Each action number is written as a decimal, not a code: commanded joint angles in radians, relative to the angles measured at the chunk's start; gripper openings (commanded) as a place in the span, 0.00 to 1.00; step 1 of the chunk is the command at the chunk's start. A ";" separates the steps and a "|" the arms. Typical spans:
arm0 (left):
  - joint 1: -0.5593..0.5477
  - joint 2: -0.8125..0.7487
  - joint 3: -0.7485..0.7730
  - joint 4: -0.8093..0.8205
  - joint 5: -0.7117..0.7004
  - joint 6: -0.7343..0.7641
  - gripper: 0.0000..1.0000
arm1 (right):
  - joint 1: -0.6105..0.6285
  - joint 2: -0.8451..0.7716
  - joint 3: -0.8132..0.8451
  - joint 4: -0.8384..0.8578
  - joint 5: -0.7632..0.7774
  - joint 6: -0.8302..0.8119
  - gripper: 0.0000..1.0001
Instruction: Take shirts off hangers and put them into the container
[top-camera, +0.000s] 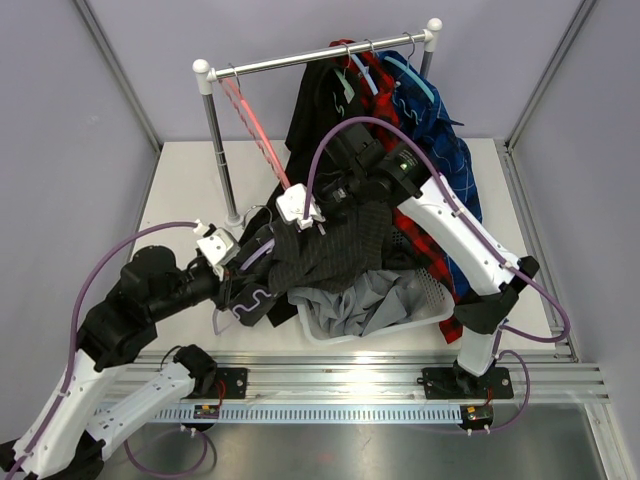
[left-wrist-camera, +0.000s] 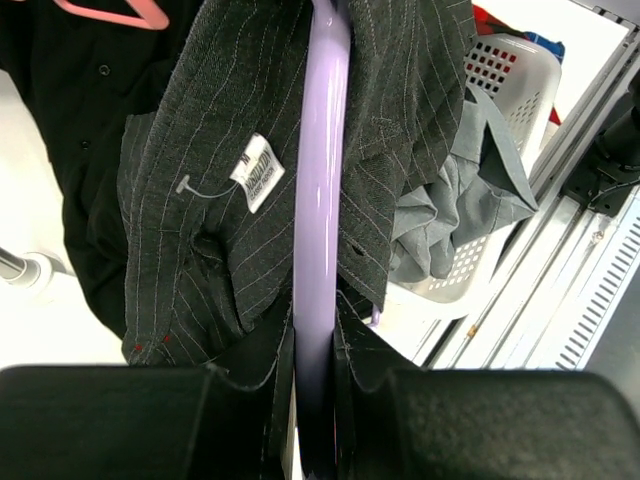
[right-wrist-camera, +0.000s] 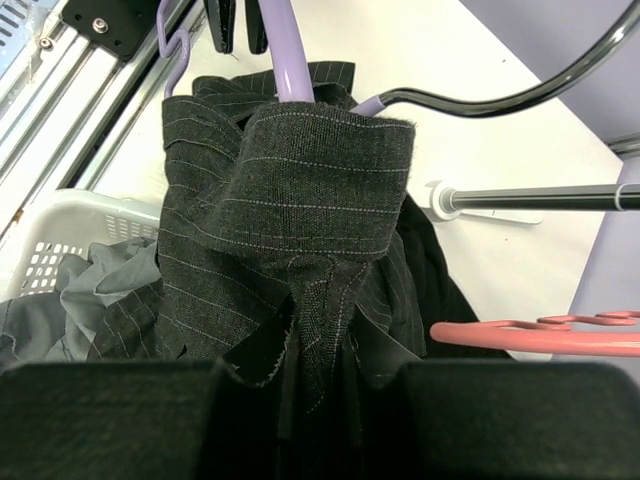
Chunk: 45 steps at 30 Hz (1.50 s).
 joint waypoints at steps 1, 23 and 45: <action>0.003 -0.014 -0.017 0.037 0.047 -0.005 0.00 | 0.001 -0.057 -0.007 0.002 -0.108 -0.014 0.03; 0.005 -0.086 -0.101 0.101 -0.008 -0.258 0.00 | 0.001 -0.103 -0.156 0.171 -0.029 0.188 0.36; 0.018 -0.109 -0.164 0.163 -0.061 -0.525 0.00 | -0.001 -0.222 -0.143 0.366 0.175 0.791 0.84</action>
